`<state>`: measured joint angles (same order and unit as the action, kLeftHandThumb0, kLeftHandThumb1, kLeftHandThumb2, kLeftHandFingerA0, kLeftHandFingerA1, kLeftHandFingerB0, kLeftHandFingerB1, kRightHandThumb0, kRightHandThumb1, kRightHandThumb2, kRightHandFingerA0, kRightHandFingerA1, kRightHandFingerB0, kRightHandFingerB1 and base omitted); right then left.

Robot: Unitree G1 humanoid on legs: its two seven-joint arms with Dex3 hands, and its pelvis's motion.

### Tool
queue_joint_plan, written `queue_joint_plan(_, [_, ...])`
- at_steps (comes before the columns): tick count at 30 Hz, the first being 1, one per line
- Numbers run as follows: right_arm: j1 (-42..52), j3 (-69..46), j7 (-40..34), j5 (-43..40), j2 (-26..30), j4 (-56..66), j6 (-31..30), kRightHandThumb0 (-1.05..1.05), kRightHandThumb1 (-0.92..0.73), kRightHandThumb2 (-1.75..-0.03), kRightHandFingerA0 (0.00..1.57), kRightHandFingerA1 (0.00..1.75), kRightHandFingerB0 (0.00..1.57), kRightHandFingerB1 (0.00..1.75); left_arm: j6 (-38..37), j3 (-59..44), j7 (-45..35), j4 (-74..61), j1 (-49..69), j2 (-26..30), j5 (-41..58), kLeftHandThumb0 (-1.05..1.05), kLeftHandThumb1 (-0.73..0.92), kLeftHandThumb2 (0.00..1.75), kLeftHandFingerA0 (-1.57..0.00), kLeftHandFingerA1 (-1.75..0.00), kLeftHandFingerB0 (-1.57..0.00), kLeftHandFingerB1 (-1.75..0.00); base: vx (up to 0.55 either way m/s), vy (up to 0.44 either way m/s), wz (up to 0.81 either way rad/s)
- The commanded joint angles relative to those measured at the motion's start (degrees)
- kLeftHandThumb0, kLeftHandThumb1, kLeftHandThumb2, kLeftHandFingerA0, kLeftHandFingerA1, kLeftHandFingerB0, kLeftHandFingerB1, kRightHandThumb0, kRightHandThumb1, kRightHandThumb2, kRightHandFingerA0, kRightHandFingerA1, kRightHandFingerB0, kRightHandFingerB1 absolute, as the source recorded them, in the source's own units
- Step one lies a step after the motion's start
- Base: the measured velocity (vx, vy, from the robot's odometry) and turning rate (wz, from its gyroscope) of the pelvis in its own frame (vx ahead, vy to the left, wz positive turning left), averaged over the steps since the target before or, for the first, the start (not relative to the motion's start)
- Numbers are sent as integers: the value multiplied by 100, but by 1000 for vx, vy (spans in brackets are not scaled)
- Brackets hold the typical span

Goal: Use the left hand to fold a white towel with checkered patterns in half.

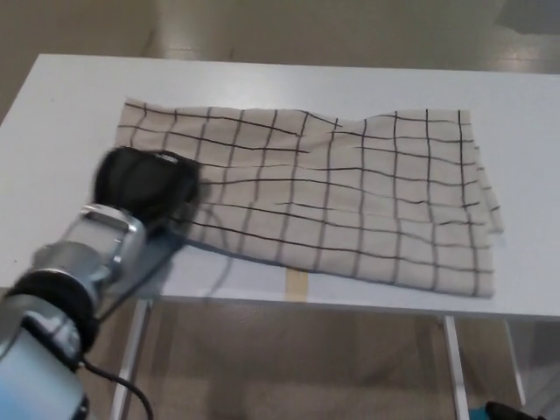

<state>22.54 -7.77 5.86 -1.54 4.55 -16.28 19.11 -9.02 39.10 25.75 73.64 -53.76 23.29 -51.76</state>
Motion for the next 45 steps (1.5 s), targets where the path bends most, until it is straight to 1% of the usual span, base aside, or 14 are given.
queue_joint_plan(1, [-50,-10,32,-42,44,-191,95,-30,-64,-59,43,53,56,47,-284,-720,189,12,-69,459,653,-19,67,55,-73,-175,-51,-175,0,0,0])
queue_joint_plan(4, [62,29,-16,31,31,-122,77,-30,-64,-59,44,54,56,48,-394,-1112,210,-47,-113,637,821,-17,70,56,-73,-175,-53,-174,0,0,0])
queue_joint_plan(5, [53,32,-9,26,34,-133,72,-30,-64,-59,45,54,56,48,-444,-1159,184,-63,-162,703,831,-31,51,79,-108,-143,-85,-130,0,0,0])
queue_joint_plan(13, [77,47,-74,87,30,-115,27,-30,-64,-59,48,55,57,48,-653,-1129,202,-209,-401,1100,579,-33,50,79,-110,-143,-88,-131,0,0,0])
queue_joint_plan(28, [272,23,7,72,124,2,139,-32,-65,-59,48,55,57,48,-673,-590,408,-497,-851,804,266,-32,47,78,-110,-142,-89,-130,0,0,0])
queue_joint_plan(29, [269,24,-1,74,130,38,119,-32,-65,-59,48,54,58,48,-702,-565,462,-534,-883,748,251,-26,59,55,-76,-175,-87,-132,0,0,0])
queue_joint_plan(30, [282,26,5,67,137,90,81,-32,-65,-59,48,54,58,48,-713,-520,536,-608,-896,682,207,-29,57,53,-77,-175,-83,-145,0,0,0])
queue_joint_plan(31, [295,28,17,52,141,124,55,-32,-65,-59,48,54,58,48,-700,-487,574,-655,-900,657,172,-29,57,53,-77,-175,-83,-145,0,0,0])
queue_joint_plan(33, [252,44,13,48,137,153,32,-33,-64,-59,48,54,58,48,-782,-286,889,-836,-987,593,-60,-27,61,54,-76,-175,-58,-175,0,0,0])
queue_joint_plan(38, [212,38,33,32,139,112,81,-33,-64,-59,48,54,58,48,-842,-117,999,-939,-1057,540,-129,-26,61,53,-77,-175,-57,-175,0,0,0])
queue_joint_plan(39, [208,22,59,-31,104,44,183,-32,-64,-59,48,55,58,48,-982,56,986,-1114,-1139,402,-270,-27,58,57,-82,-175,-97,-106,0,0,0])
queue_joint_plan(40, [193,13,58,-60,76,7,228,-32,-64,-60,48,55,59,48,-1082,196,993,-1239,-1211,286,-379,-29,53,57,-85,-172,-95,-55,0,0,0])
queue_joint_plan(44, [171,9,42,-63,58,-11,237,-32,-64,-60,48,55,59,48,-1139,317,1019,-1317,-1269,204,-441,-29,53,57,-85,-172,-95,-55,0,0,0])
queue_joint_plan(45, [183,-4,55,-79,63,-18,259,-32,-64,-60,48,55,60,48,-1188,401,975,-1403,-1321,94,-479,-34,46,58,-91,-163,-87,-55,0,0,0])
